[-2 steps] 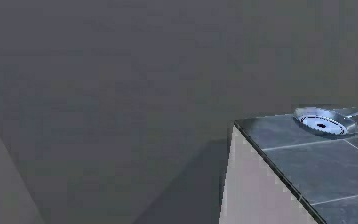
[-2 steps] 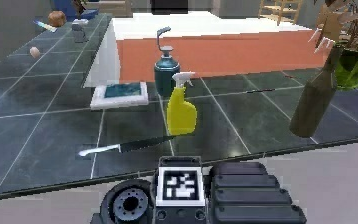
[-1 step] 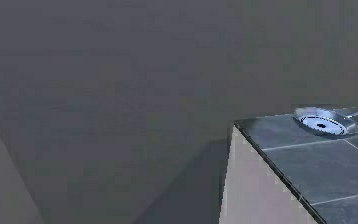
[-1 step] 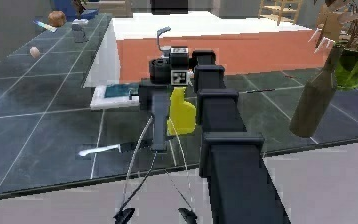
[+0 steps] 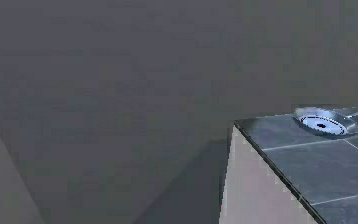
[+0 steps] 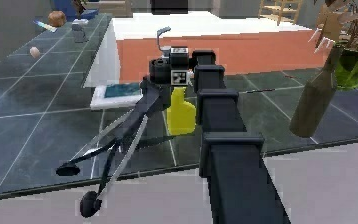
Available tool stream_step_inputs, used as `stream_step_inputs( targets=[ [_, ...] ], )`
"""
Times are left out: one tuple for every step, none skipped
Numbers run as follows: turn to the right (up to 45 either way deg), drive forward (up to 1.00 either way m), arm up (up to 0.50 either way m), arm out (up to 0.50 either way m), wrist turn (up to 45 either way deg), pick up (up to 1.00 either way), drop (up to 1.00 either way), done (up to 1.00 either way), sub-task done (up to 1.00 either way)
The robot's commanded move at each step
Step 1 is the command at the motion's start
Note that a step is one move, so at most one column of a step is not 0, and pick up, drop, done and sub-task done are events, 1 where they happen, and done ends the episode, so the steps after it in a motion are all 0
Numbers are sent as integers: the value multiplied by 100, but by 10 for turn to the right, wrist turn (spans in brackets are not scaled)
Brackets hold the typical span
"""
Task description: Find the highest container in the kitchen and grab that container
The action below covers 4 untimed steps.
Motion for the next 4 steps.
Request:
stream_step_inputs(
  targets=[
    [0, 0, 0, 0, 450, 0, 0, 0, 0],
    [0, 0, 0, 0, 450, 0, 0, 0, 0],
    [0, 0, 0, 0, 420, 0, 0, 0, 0],
    [0, 0, 0, 0, 0, 100, 0, 0, 0]
  ],
)
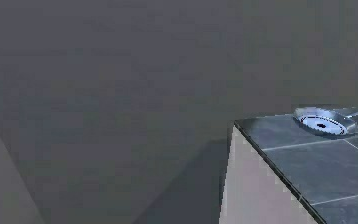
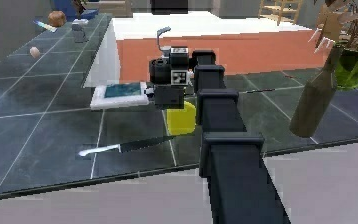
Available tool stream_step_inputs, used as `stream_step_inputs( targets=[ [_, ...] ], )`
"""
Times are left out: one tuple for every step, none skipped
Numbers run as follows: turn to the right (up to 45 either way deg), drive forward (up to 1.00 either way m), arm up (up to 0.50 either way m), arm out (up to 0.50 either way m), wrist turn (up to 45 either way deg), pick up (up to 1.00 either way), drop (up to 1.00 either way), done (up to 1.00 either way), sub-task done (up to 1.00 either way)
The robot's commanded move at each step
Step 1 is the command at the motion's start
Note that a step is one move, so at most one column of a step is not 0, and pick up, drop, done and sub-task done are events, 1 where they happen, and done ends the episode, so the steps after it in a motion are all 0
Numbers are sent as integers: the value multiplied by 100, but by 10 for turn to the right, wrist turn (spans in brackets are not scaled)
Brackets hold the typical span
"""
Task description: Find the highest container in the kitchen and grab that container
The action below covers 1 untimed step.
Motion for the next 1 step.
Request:
stream_step_inputs(
  targets=[
    [0, 0, 0, 0, 0, 0, 0, 100, 0]
  ],
)
